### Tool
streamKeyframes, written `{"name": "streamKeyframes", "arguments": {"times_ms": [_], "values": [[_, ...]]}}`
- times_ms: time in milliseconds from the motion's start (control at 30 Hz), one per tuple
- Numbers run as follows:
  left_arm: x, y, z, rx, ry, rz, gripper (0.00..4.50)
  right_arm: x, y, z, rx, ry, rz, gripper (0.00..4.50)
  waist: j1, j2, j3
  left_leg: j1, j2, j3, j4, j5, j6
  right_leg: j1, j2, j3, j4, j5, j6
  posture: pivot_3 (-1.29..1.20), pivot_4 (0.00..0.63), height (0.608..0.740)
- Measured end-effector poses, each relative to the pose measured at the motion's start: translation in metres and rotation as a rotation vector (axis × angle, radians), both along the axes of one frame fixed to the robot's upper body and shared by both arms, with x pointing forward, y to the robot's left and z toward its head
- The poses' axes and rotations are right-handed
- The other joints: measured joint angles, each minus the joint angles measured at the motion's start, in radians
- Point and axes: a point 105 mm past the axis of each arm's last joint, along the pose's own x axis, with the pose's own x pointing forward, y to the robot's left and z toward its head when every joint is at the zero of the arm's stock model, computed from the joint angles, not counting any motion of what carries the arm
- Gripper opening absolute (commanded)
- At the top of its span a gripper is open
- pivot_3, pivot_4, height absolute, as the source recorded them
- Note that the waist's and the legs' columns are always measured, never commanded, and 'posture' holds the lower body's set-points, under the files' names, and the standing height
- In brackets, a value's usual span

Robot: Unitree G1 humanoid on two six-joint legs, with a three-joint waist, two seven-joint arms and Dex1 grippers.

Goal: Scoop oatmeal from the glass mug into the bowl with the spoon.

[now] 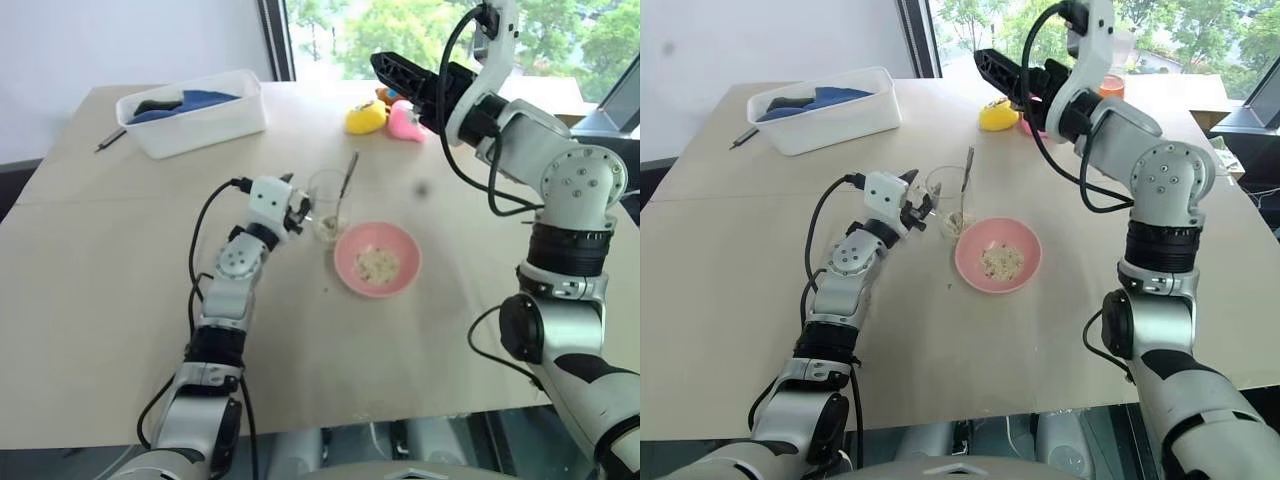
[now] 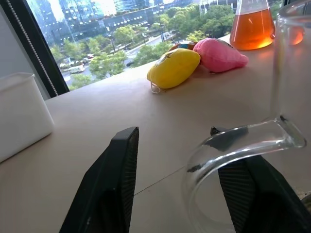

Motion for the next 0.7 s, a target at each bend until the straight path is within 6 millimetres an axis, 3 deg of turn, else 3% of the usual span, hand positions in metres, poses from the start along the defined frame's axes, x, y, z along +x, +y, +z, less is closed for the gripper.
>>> {"name": "streamKeyframes", "arguments": {"times_ms": [233,433,567,700], "values": [[-0.018,0.006,0.000,0.030,0.008,-0.022,2.31,-0.003,-0.003,-0.003,-0.002,0.003,-0.009,4.50,-0.002,0.000,0.000,0.000,0.000,0.000,0.000,0.000,0.000,0.000,0.000,0.000,0.000,0.000,0.000,0.00,0.150,0.740],[-0.037,0.013,-0.004,0.054,0.054,-0.043,2.31,-0.007,-0.011,-0.016,-0.026,0.026,-0.010,4.50,0.000,0.000,0.000,0.000,0.000,0.000,0.000,0.000,0.000,0.000,0.000,0.000,0.000,0.000,0.000,0.00,0.150,0.740],[-0.051,0.018,0.003,0.022,0.055,-0.058,2.31,-0.014,-0.030,-0.025,-0.064,-0.001,-0.048,4.50,0.007,0.000,0.000,0.000,0.000,0.000,0.000,0.000,0.000,0.000,0.000,0.000,-0.001,0.000,0.000,0.00,0.150,0.740],[-0.074,0.023,0.015,-0.004,0.028,-0.094,2.31,-0.025,-0.068,-0.050,-0.095,-0.007,-0.112,4.50,0.017,0.000,0.000,0.000,0.000,-0.001,-0.001,-0.001,0.001,0.000,-0.001,0.001,-0.001,0.000,0.000,0.00,0.150,0.740]]}}
